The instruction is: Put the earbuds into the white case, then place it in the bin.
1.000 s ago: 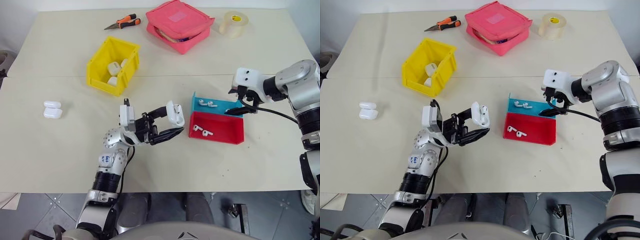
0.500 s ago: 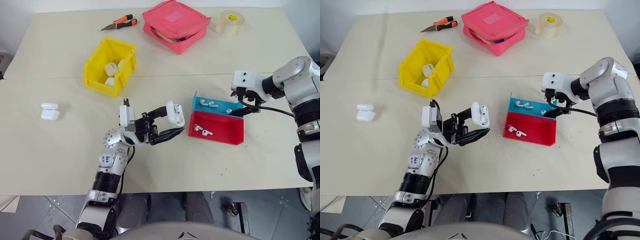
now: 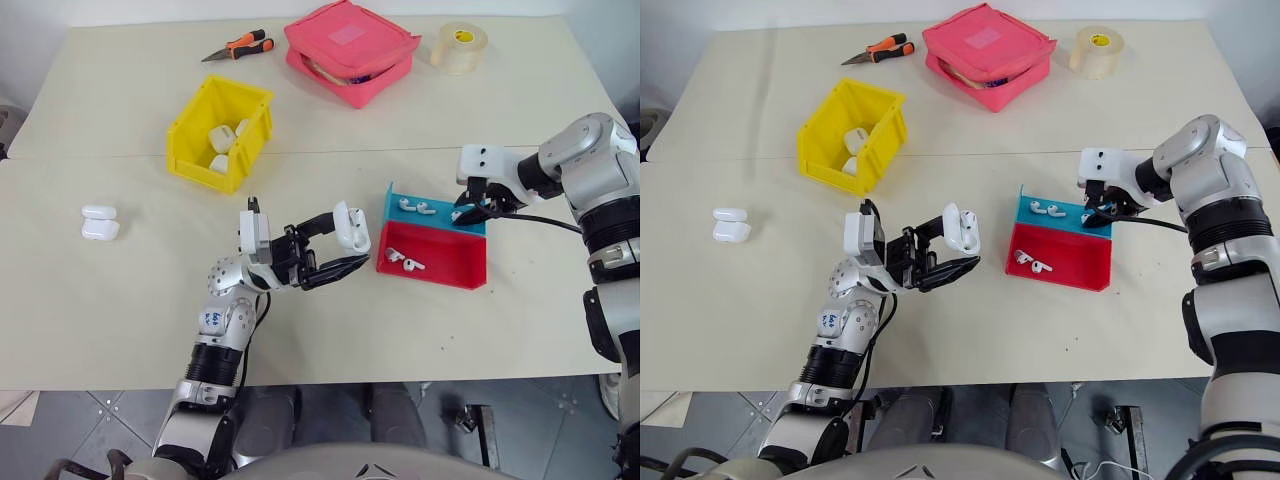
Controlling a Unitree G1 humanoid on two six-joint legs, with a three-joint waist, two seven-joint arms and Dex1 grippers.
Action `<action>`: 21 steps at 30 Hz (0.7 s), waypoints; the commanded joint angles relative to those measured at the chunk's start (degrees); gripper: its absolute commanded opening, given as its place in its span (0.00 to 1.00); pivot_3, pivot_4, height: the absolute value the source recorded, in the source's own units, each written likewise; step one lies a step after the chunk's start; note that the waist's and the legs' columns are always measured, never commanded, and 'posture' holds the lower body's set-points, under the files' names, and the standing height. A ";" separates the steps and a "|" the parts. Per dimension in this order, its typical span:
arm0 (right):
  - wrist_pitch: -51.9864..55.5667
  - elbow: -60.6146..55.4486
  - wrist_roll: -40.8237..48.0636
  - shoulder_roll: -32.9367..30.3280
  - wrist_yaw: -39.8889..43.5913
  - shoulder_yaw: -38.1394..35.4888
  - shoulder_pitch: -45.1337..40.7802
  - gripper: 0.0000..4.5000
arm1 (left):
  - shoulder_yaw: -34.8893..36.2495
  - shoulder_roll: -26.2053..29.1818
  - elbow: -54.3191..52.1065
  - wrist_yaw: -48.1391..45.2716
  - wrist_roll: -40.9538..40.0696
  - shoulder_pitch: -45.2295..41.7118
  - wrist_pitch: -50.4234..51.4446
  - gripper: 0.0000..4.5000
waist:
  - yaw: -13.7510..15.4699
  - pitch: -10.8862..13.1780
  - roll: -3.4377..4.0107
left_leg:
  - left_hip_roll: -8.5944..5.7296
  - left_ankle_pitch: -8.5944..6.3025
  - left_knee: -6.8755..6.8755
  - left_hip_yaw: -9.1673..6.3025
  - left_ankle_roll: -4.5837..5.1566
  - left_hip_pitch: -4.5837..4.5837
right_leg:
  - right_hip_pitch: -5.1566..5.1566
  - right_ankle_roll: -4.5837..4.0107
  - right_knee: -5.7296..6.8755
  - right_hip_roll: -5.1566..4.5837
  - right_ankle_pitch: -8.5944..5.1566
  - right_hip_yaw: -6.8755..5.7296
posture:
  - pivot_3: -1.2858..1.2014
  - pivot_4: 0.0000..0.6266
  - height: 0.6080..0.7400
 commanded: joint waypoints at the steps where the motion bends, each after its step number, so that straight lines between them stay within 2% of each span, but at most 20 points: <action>1: 0.04 -0.06 -1.12 0.32 0.45 -0.04 0.72 0.42 | -0.15 -0.17 -2.05 0.06 -0.02 0.21 -0.91 0.62 | 0.00 0.00 0.00 | 0.00 0.00 0.00 0.00 0.00 0.00 | 0.00 0.00 0.00 0.00 0.00 0.00 | 0.52 0.24 1.00; 2: 0.06 -0.06 -1.10 0.35 0.47 -0.07 0.79 0.42 | -0.14 -0.14 -2.08 0.06 -0.03 0.21 -0.89 0.62 | 0.00 0.00 0.00 | 0.00 0.00 0.00 0.00 0.00 0.00 | 0.00 0.00 0.00 0.00 0.00 0.00 | 0.52 0.24 1.00; 5: 0.03 -0.35 -1.02 0.37 0.63 -0.20 1.25 0.22 | -0.13 0.00 -2.13 0.06 -0.02 0.08 -0.80 0.62 | -0.03 0.00 0.00 | 0.00 0.00 0.01 0.00 0.00 0.02 | 0.02 0.00 0.00 0.00 0.00 0.00 | 0.52 0.24 1.00; 14: 1.50 -3.71 -0.13 0.17 0.25 -2.20 3.09 0.22 | -0.20 0.35 -2.01 -0.24 -0.21 -0.55 -0.35 0.62 | -0.02 0.00 0.00 | 0.00 0.00 0.01 -0.02 0.00 0.04 | 0.03 0.00 0.02 0.00 0.00 0.00 | 0.52 0.24 1.00; 21: 10.57 -18.35 9.48 -3.86 -0.21 -14.15 7.36 0.22 | -0.63 -0.04 -1.47 -0.54 -0.34 -1.82 0.26 0.62 | 0.22 0.00 0.02 | -0.01 0.00 0.01 -0.04 0.00 -0.06 | -0.05 0.00 0.02 0.00 0.00 0.02 | 0.52 0.24 1.00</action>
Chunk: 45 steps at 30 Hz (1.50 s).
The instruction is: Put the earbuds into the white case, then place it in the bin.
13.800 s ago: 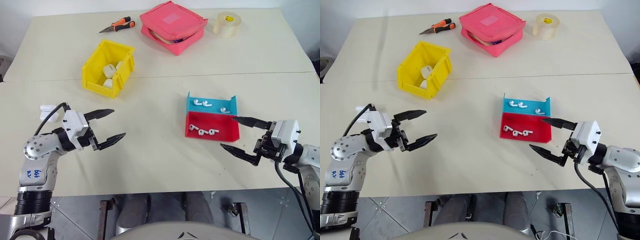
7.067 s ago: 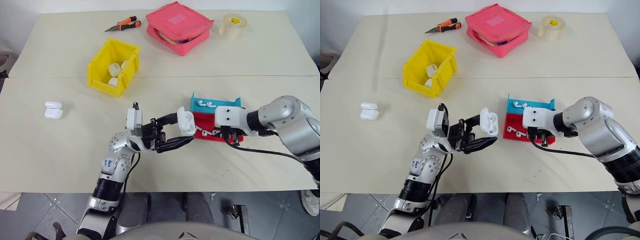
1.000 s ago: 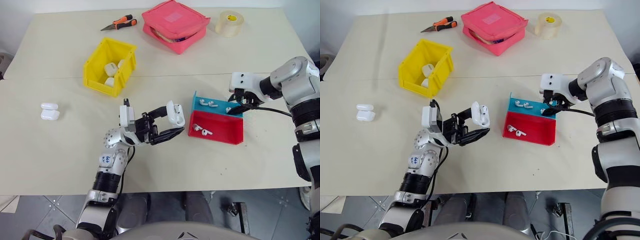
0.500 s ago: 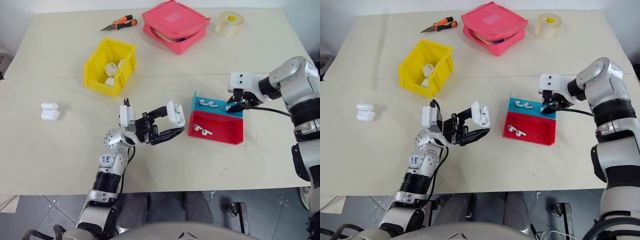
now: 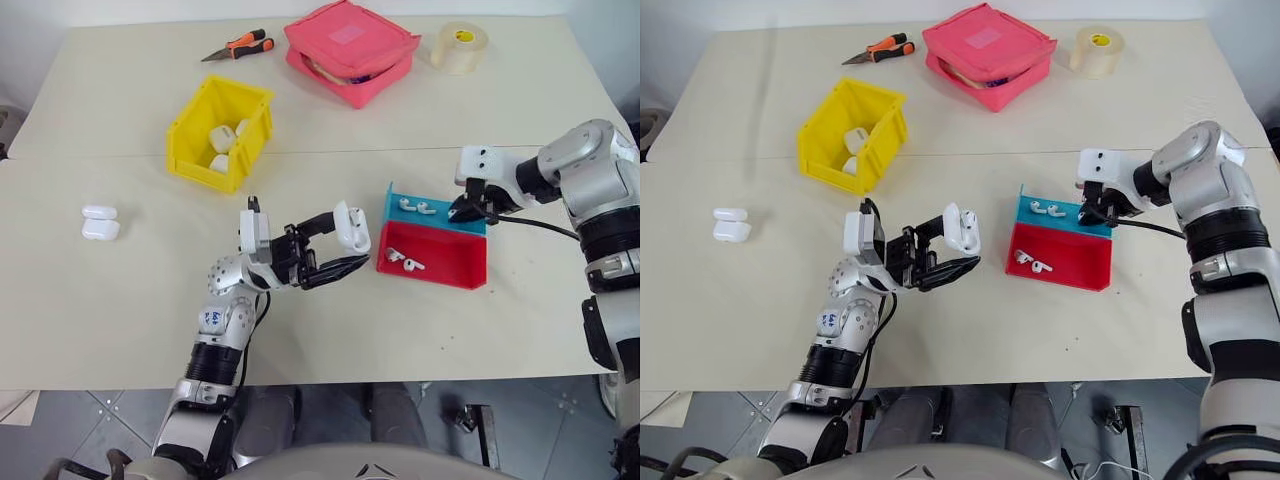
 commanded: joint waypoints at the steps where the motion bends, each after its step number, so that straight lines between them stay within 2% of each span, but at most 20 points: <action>1: 6.36 -10.81 7.31 -3.78 0.75 -8.29 2.68 0.22 | -0.56 -0.39 -1.38 -0.45 -0.33 -1.02 0.09 0.62 | 0.12 0.00 0.01 | 0.00 0.00 -0.01 0.00 0.00 0.00 | -0.01 0.00 0.00 0.00 0.00 0.00 | 0.52 0.24 1.00; 6: 18.70 -28.76 21.17 -2.41 -3.96 -22.42 14.81 0.22 | -0.36 -1.02 -0.99 -0.63 -1.19 -1.85 1.01 0.62 | 0.33 0.00 0.00 | -0.01 -0.01 -0.02 -0.02 0.00 -0.02 | 0.03 0.00 -0.03 0.00 0.00 -0.07 | 0.52 0.24 1.00; 11: 32.19 -49.25 42.13 8.32 -13.26 -37.17 27.89 0.22 | -0.46 -1.63 -0.08 -0.76 -1.08 -2.78 2.02 0.62 | 0.47 0.00 0.00 | 0.02 0.00 0.03 -0.09 0.00 0.02 | 0.03 0.00 0.08 0.00 0.00 -0.02 | 0.52 0.24 1.00; 16: 41.14 -62.63 62.23 21.21 -27.18 -42.35 34.27 0.22 | -0.35 -1.43 0.70 -1.11 -1.02 -3.76 3.62 0.62 | 0.53 -0.01 0.02 | 0.02 0.00 0.03 -0.21 0.00 0.09 | 0.01 -0.01 0.14 0.00 0.00 0.05 | 0.52 0.24 1.00; 21: 40.97 -67.80 74.05 28.86 -38.20 -40.52 38.28 0.22 | -0.14 -1.27 1.18 -1.02 -0.84 -4.65 4.84 0.62 | 0.96 -0.01 0.02 | -0.03 -0.01 0.08 -0.22 0.01 0.10 | 0.03 -0.07 0.15 -0.01 0.05 0.08 | 0.52 0.24 1.00; 25: 38.32 -69.96 76.25 31.90 -42.18 -36.04 42.02 0.22 | -0.01 -1.24 1.79 -1.16 -0.68 -5.35 5.18 0.62 | 1.01 -0.01 0.03 | -0.04 0.00 0.07 -0.21 0.01 0.11 | 0.03 -0.07 0.16 0.00 0.05 0.07 | 0.52 0.24 1.00; 30: 33.77 -70.29 73.92 31.99 -42.66 -30.99 45.31 0.22 | 0.37 -1.23 2.46 -1.20 -0.60 -6.07 5.21 0.62 | 0.85 -0.02 0.03 | -0.04 0.00 0.05 -0.20 0.01 0.13 | 0.04 -0.07 0.17 0.00 0.05 0.07 | 0.52 0.24 1.00; 45: 25.20 -67.34 70.61 28.75 -41.39 -26.33 48.91 0.22 | 1.07 -1.61 2.08 -0.41 -1.13 -6.31 5.27 0.62 | 0.73 -0.02 0.03 | -0.04 0.00 0.03 -0.18 0.02 0.15 | 0.06 -0.07 0.16 0.01 0.04 0.06 | 0.52 0.24 1.00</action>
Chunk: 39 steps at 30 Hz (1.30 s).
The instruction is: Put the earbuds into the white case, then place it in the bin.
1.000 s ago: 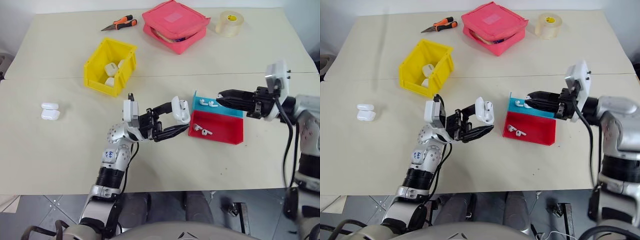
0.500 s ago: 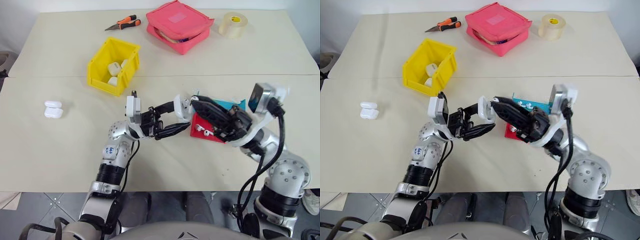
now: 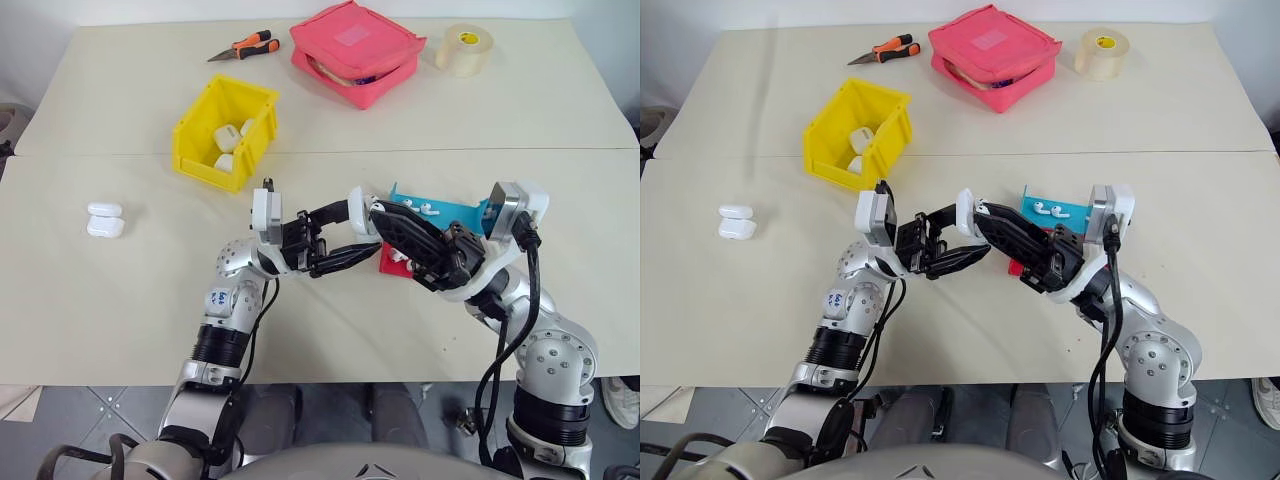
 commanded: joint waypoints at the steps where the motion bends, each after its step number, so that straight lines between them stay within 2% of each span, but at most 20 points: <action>1: -1.83 -0.24 -0.79 -0.99 0.88 1.17 1.11 0.22 | 0.97 -0.68 -1.00 1.03 -0.87 -1.33 -0.15 0.62 | 0.00 0.00 0.00 | 0.00 0.00 0.00 0.00 0.00 0.00 | 0.00 0.00 0.00 0.00 0.00 0.00 | 0.52 0.24 1.00; 9: -4.02 -0.02 -4.16 -4.64 2.18 4.13 1.77 0.22 | 1.01 -0.53 -0.49 0.42 -0.53 -1.68 -0.54 0.62 | 0.02 0.00 0.00 | 0.00 0.00 0.00 0.04 0.00 0.00 | 0.01 0.00 -0.01 0.00 0.00 -0.01 | 0.52 0.24 1.00; 10: -3.19 -0.11 -3.51 -5.26 1.85 4.44 1.59 0.31 | 0.93 -0.44 -0.38 0.18 -0.47 -1.72 -0.60 0.62 | 0.05 0.00 0.00 | 0.00 0.00 0.00 0.04 0.01 0.01 | 0.03 0.00 -0.01 0.00 0.00 -0.01 | 0.52 0.24 1.00; 14: -8.38 -1.42 -9.00 -6.47 1.84 4.84 0.33 0.57 | 0.62 0.27 -0.49 -0.54 -0.19 -1.55 -0.21 0.62 | 0.03 0.00 0.00 | 0.00 0.00 -0.01 0.07 0.00 0.02 | 0.03 0.00 -0.02 0.01 0.00 -0.02 | 0.52 0.24 1.00; 17: -7.58 -1.79 -6.96 -10.02 3.10 0.94 1.72 0.57 | 1.56 1.52 -1.81 1.37 -0.62 -1.48 1.97 0.62 | 0.30 0.00 0.00 | -0.02 -0.01 0.01 0.10 0.01 0.01 | 0.06 0.00 -0.03 0.01 0.00 -0.02 | 0.52 0.24 1.00; 20: -6.16 -0.98 -5.52 -15.46 4.25 -3.35 3.62 0.57 | 1.77 5.18 -3.83 3.31 1.13 -2.26 4.21 0.62 | 0.56 0.01 -0.01 | -0.02 -0.01 0.01 0.09 0.03 0.00 | 0.09 0.00 -0.05 0.01 0.00 -0.03 | 0.52 0.24 1.00; 23: -3.58 -1.26 -4.46 -20.62 5.87 -3.92 3.69 0.44 | -0.80 10.55 -4.07 3.06 7.09 -2.67 2.98 0.62 | 0.42 0.00 -0.01 | 0.01 -0.01 -0.02 0.14 0.03 0.05 | 0.09 0.00 -0.03 0.02 0.00 -0.03 | 0.52 0.24 1.00; 26: -2.23 -1.85 -5.60 -23.91 6.60 -1.59 0.50 0.22 | -3.75 15.19 -3.26 3.26 13.87 -3.40 0.69 0.62 | 0.41 0.01 -0.01 | 0.01 -0.01 -0.04 0.19 0.03 0.08 | 0.09 0.00 -0.04 0.04 0.00 -0.02 | 0.52 0.24 1.00; 29: -0.76 -1.69 -6.76 -24.43 5.70 2.33 -4.07 0.00 | -5.62 16.71 -3.11 3.84 16.57 -4.39 0.92 0.62 | 0.46 0.01 -0.01 | 0.02 -0.01 -0.04 0.17 0.03 0.08 | 0.10 0.00 -0.06 0.04 0.00 -0.01 | 0.52 0.24 1.00; 33: 1.84 -0.95 -7.09 -23.70 4.95 6.91 -9.96 0.00 | -7.63 16.37 -2.85 5.33 19.52 -5.63 0.95 0.62 | 0.65 0.01 -0.02 | 0.01 -0.01 0.00 0.13 0.03 0.03 | 0.12 0.00 -0.08 0.03 0.00 -0.06 | 0.52 0.24 1.00; 39: 5.85 0.87 -8.90 -22.52 2.79 12.40 -17.43 0.00 | -8.85 14.98 -3.70 5.85 19.59 -5.39 1.66 0.62 | 0.52 0.01 -0.02 | 0.02 -0.01 -0.01 0.06 0.02 -0.02 | 0.07 0.00 -0.09 0.02 0.00 -0.09 | 0.52 0.24 1.00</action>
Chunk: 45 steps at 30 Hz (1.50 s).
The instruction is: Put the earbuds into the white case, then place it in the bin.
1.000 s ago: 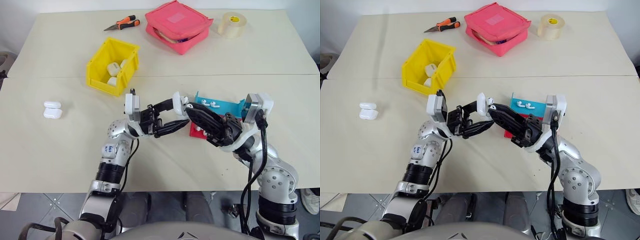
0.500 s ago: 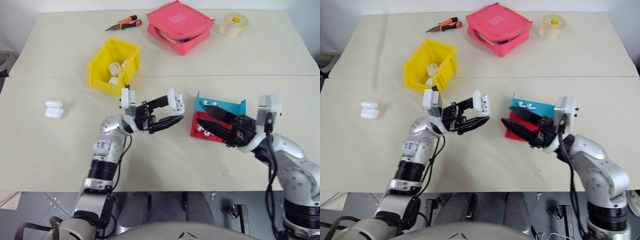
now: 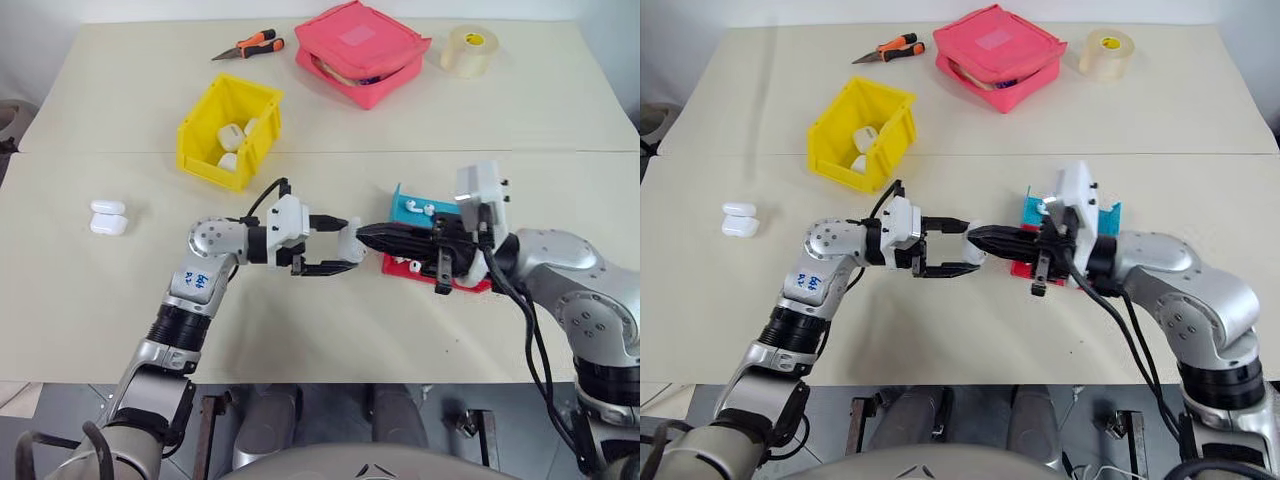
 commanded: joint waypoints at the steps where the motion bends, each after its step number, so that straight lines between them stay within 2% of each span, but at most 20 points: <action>1: 2.28 0.32 -1.28 -0.99 -0.71 0.82 -1.68 0.00 | -0.14 -0.32 -1.53 0.21 -0.38 -0.24 -0.54 0.62 | 0.02 0.00 0.00 | 0.00 0.00 0.00 0.01 0.00 -0.01 | 0.00 0.00 0.00 0.00 0.00 0.00 | 0.52 0.24 1.00; 5: 3.95 1.52 -4.84 -4.53 -0.23 1.26 -0.58 0.00 | 0.08 -0.34 -2.56 -0.27 -1.39 0.71 -0.98 0.62 | 0.11 0.00 0.00 | -0.03 0.00 0.02 0.02 0.01 -0.03 | 0.01 0.00 -0.01 -0.01 0.00 0.00 | 0.52 0.24 1.00; 11: 3.29 1.19 -4.14 -7.24 1.55 -3.99 4.88 0.00 | 1.69 -0.09 -3.18 -1.07 -3.33 2.29 -2.28 0.62 | 0.10 0.00 0.00 | -0.01 0.00 0.00 0.08 0.00 -0.04 | -0.01 0.00 0.00 0.00 0.00 -0.02 | 0.52 0.24 1.00; 19: -10.66 1.34 -8.83 -5.15 7.10 -12.60 19.31 0.00 | 6.46 1.79 -6.02 -0.17 -6.70 6.45 -1.95 0.62 | 0.10 0.00 0.00 | -0.01 0.00 0.01 0.11 0.01 -0.02 | 0.01 0.00 0.01 -0.01 0.00 -0.02 | 0.52 0.24 1.00; 22: -14.55 1.41 -8.73 -2.81 7.31 -15.13 22.34 0.20 | 8.60 2.54 -7.30 0.57 -8.16 8.22 -1.81 0.62 | 0.09 0.00 0.00 | 0.00 0.00 0.01 0.11 -0.01 0.01 | 0.02 0.00 0.03 0.00 0.00 -0.02 | 0.52 0.24 1.00; 25: -19.23 0.19 -9.10 0.02 6.48 -17.17 23.48 0.45 | 11.17 3.58 -9.05 1.74 -9.66 10.95 -1.10 0.62 | 0.03 0.00 0.00 | 0.00 0.00 0.01 0.09 -0.01 0.06 | 0.03 0.00 0.05 0.00 0.00 0.04 | 0.52 0.24 1.00; 28: -25.17 -0.57 -11.91 2.40 6.18 -17.87 24.02 0.67 | 16.34 3.16 -11.35 8.37 -10.81 14.10 -0.06 0.62 | -0.06 0.00 0.00 | 0.02 0.00 -0.03 0.01 -0.01 0.10 | 0.02 0.00 0.05 0.00 0.00 0.08 | 0.52 0.24 1.00; 32: -31.89 -0.47 -17.58 4.85 6.07 -14.78 24.36 0.98 | 22.94 2.73 -14.65 21.03 -11.23 18.21 6.33 0.62 | 0.00 0.00 0.00 | 0.03 0.00 -0.03 -0.06 -0.01 0.14 | 0.04 0.00 0.06 0.01 0.00 0.10 | 0.52 0.24 1.00; 36: -34.51 -0.77 -19.62 5.41 6.24 -13.43 24.20 0.99 | 26.75 1.75 -17.41 31.18 -9.85 19.82 10.26 0.62 | 0.27 0.00 0.00 | 0.01 0.00 -0.02 -0.07 -0.01 0.16 | 0.06 0.00 0.09 0.00 0.00 0.14 | 0.52 0.24 1.00; 39: -33.91 -0.81 -19.86 4.79 6.51 -12.17 24.58 0.99 | 27.82 1.91 -16.13 38.79 -7.83 17.49 14.78 0.62 | 0.27 -0.01 -0.02 | 0.00 0.00 -0.01 -0.10 -0.01 0.19 | 0.10 0.00 0.08 0.00 0.00 0.14 | 0.52 0.24 1.00; 45: -33.99 -0.09 -20.48 4.28 6.25 -11.74 23.50 0.99 | 26.94 3.42 -8.30 41.62 -6.99 7.39 16.94 0.62 | 0.30 0.00 -0.03 | -0.01 0.00 -0.01 -0.08 -0.01 0.19 | 0.09 0.00 0.08 0.00 0.00 0.14 | 0.52 0.24 1.00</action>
